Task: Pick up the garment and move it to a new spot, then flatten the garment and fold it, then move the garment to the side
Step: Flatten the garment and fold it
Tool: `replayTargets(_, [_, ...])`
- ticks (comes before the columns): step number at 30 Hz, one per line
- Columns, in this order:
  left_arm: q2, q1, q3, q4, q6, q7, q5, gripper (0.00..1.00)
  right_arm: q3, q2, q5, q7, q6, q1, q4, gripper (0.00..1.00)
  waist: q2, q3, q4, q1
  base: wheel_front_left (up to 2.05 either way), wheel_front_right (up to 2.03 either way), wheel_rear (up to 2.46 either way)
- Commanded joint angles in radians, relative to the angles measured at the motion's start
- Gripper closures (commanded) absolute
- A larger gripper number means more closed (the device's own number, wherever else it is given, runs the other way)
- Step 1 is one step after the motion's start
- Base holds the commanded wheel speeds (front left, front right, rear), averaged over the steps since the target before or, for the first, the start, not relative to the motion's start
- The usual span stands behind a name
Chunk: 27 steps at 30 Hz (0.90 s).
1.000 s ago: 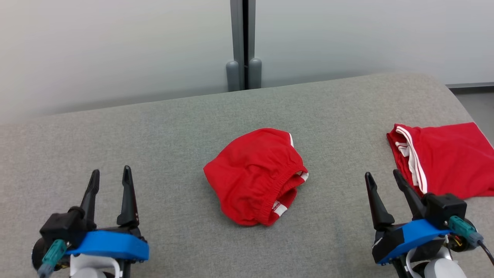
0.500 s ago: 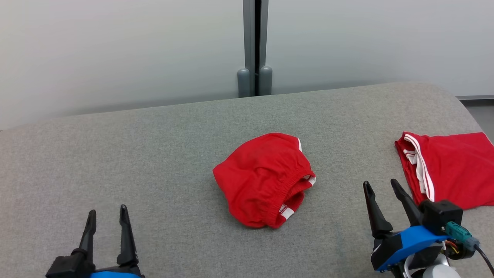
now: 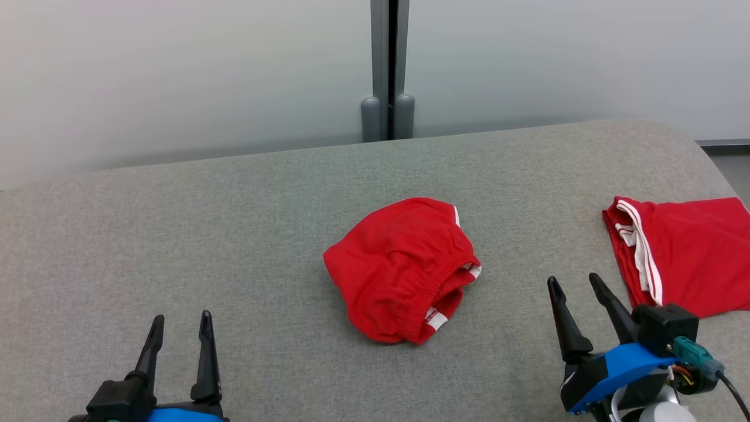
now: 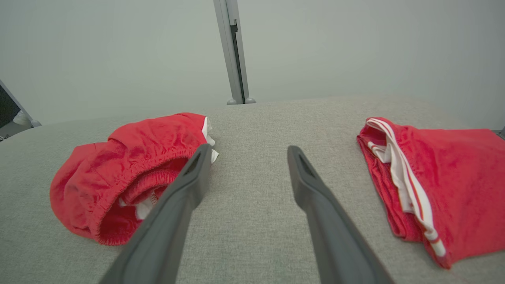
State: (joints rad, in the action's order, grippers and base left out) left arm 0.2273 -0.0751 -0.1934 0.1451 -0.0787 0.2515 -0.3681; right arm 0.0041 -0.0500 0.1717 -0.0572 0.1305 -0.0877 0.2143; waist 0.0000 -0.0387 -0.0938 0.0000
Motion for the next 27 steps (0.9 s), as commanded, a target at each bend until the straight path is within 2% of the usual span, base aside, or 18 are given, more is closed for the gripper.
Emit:
replayTargets(1, [0.006, 0.020, 0.005, -0.001, -0.002, -0.001, -0.002, 0.00, 0.000, -0.001, 0.008, -0.002, 0.001, 0.009, 0.000, 0.00, 0.0000, -0.001, -0.001, 0.0000, 0.00, 0.00, 0.00])
replayTargets(7, [0.004, 0.023, 0.000, -0.002, -0.004, -0.005, -0.010, 0.00, 0.003, -0.001, 0.008, -0.006, 0.001, 0.002, 0.003, 0.00, 0.0000, -0.004, -0.003, 0.0000, 0.00, 0.00, 0.00])
replayTargets(13, [0.002, 0.035, -0.002, -0.019, -0.026, -0.020, -0.001, 0.00, 0.009, -0.001, 0.007, -0.006, 0.001, -0.008, 0.004, 0.00, 0.0000, -0.012, -0.008, 0.0000, 0.00, 0.00, 0.00])
replayTargets(17, [0.009, 0.075, -0.036, -0.062, -0.014, -0.053, 0.013, 0.00, 0.014, -0.001, 0.003, -0.004, 0.001, -0.017, -0.002, 0.00, 0.0000, -0.023, -0.013, 0.0000, 0.00, 0.00, 0.00])
replayTargets(20, [-0.002, 0.117, -0.088, -0.092, 0.025, -0.107, 0.017, 0.00, 0.019, -0.001, 0.004, -0.003, 0.001, -0.028, -0.006, 0.00, 0.0000, -0.034, -0.022, 0.0000, 0.00, 0.00, 0.00])
replayTargets(23, [-0.012, 0.173, -0.169, -0.104, 0.087, -0.171, 0.025, 0.00, 0.027, -0.001, 0.005, -0.008, 0.001, -0.037, -0.006, 0.00, 0.0000, -0.051, -0.035, 0.0000, 0.00, 0.00, 0.00])
replayTargets(27, [-0.047, 0.238, -0.280, -0.073, 0.153, -0.249, 0.032, 0.00, 0.044, -0.001, 0.016, -0.016, 0.001, -0.058, 0.002, 0.00, 0.0000, -0.071, -0.059, 0.0000, 0.00, 0.00, 0.00])
